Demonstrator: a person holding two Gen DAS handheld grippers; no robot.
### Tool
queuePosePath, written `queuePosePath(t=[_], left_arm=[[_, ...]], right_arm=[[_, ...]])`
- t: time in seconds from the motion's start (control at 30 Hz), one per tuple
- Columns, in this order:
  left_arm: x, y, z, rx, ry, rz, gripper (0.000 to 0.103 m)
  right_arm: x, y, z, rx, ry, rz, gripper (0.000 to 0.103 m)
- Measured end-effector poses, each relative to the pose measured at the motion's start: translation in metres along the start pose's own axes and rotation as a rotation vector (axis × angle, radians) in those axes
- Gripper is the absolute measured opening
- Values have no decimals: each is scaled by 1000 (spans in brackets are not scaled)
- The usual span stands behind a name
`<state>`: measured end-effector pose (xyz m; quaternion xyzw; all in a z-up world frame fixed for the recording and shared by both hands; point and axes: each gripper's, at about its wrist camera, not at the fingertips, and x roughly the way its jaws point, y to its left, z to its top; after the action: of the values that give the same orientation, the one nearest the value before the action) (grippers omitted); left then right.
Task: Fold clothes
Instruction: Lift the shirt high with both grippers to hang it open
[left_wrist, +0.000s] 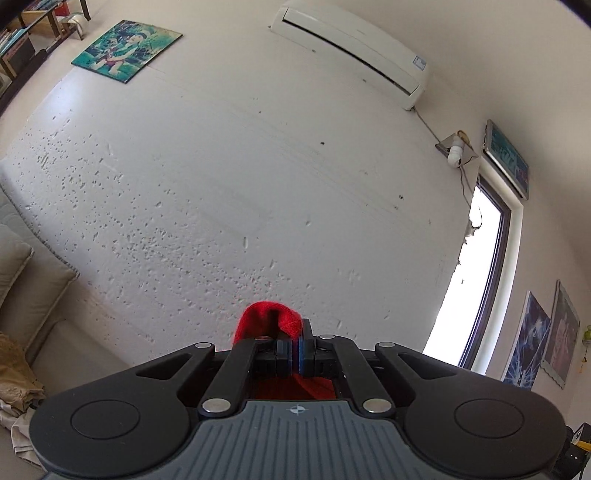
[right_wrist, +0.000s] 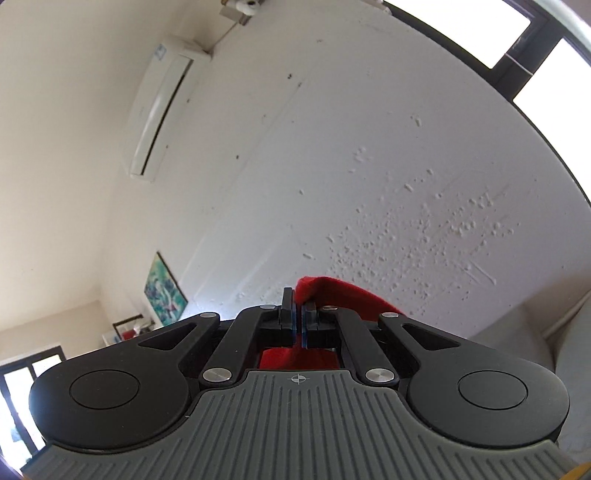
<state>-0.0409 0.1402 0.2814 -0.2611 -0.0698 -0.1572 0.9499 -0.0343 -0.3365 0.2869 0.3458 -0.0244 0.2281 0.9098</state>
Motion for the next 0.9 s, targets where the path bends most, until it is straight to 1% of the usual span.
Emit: queuePosePath(t=[0.1,0.23,0.27,0.33,0.37,0.4,0.47,0.53,0.6,0.63,0.7,0.77,0.83,0.9], left_arm=[[38,17,-21,1,93,32,1],[111,40,-67,67,232,129,1],[124,45,-70,70,233,142,1],[151,53,-75,76,233,167,1],[164,57,-77,79,233,179,1],[177,62,-80,81,232,192,1],[177,54,-67,95,158,158,1],[171,44,-59,135,102,135,1],[159,40,-64,171,72,123,1],[150,42,-77,183,82,135,2],[134,47,-104,205,104,159,2],[117,52,-132,227,126,184,2],[96,71,-169,208,192,232,2],[74,98,-211,147,293,300,2]], right_arm=[[20,-24,-2,-18,21,-80,2],[80,-69,-18,-56,71,-191,2],[100,-84,-23,-64,95,-214,2],[140,-117,-29,-35,146,-237,2],[155,-131,-30,-2,159,-250,2],[166,-140,-27,32,152,-255,2],[176,-143,-16,39,99,-222,2],[173,-130,-2,-16,41,-176,2],[162,-117,2,-81,17,-159,2],[156,-112,-1,-107,16,-157,2],[139,-114,-16,-120,39,-168,2],[122,-129,-43,-90,82,-187,2],[105,-152,-79,-50,138,-228,2],[84,-187,-119,24,212,-279,2]])
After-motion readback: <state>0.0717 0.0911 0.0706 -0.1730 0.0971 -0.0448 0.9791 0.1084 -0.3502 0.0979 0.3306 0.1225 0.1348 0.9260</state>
